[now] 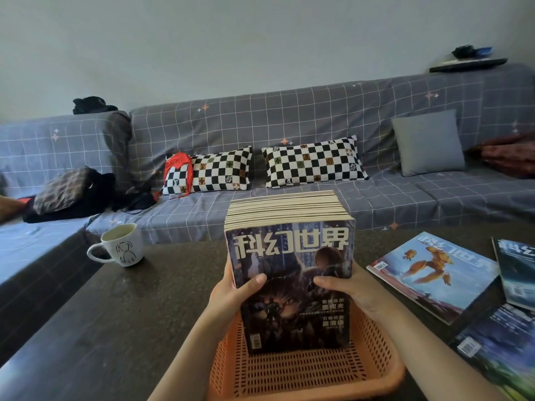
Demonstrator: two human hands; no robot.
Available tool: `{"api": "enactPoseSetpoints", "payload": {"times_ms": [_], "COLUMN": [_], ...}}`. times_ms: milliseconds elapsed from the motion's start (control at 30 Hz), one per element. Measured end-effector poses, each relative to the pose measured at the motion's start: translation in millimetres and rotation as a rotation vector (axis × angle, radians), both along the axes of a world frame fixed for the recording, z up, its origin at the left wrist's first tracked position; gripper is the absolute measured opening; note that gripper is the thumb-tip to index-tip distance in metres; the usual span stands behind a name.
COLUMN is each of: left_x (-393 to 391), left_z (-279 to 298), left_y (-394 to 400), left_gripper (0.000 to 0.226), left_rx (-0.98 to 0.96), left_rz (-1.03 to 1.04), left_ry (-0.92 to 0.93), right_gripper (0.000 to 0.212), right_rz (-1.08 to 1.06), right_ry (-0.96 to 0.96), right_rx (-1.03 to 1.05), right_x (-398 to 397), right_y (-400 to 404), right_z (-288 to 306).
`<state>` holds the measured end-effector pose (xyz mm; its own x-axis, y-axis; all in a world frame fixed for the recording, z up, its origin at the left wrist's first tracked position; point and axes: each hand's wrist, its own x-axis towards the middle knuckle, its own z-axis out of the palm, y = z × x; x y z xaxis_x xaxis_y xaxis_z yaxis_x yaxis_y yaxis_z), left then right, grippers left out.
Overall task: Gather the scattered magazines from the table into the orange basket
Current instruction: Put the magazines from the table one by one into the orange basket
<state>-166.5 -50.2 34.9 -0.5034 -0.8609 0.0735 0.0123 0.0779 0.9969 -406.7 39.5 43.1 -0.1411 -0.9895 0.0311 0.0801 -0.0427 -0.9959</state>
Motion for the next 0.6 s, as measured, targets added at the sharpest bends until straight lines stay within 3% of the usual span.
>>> {"api": "enactPoseSetpoints", "payload": {"times_ms": [100,200,433,600], "left_x": [-4,-4,2,-2], "left_z": [-3,-7,-7,-6], "left_y": [1,4,11,12], "left_gripper": [0.089,0.078,0.08,0.089], "left_rx": [-0.08,-0.142,-0.231,-0.161], "left_rz": [0.103,0.157,0.208,0.196], "left_ry": [-0.047,0.007,0.023,0.018], "right_gripper": [0.07,0.069,0.075,0.08], "right_rz": [-0.108,-0.149,-0.114,-0.088], "right_ry": [-0.059,-0.061,-0.02,0.095], "right_rx": [-0.067,-0.109,-0.113,-0.001], "right_x": [5,9,7,6], "right_y": [-5,-5,-6,-9], "right_z": [-5,-7,-6,-8]}}
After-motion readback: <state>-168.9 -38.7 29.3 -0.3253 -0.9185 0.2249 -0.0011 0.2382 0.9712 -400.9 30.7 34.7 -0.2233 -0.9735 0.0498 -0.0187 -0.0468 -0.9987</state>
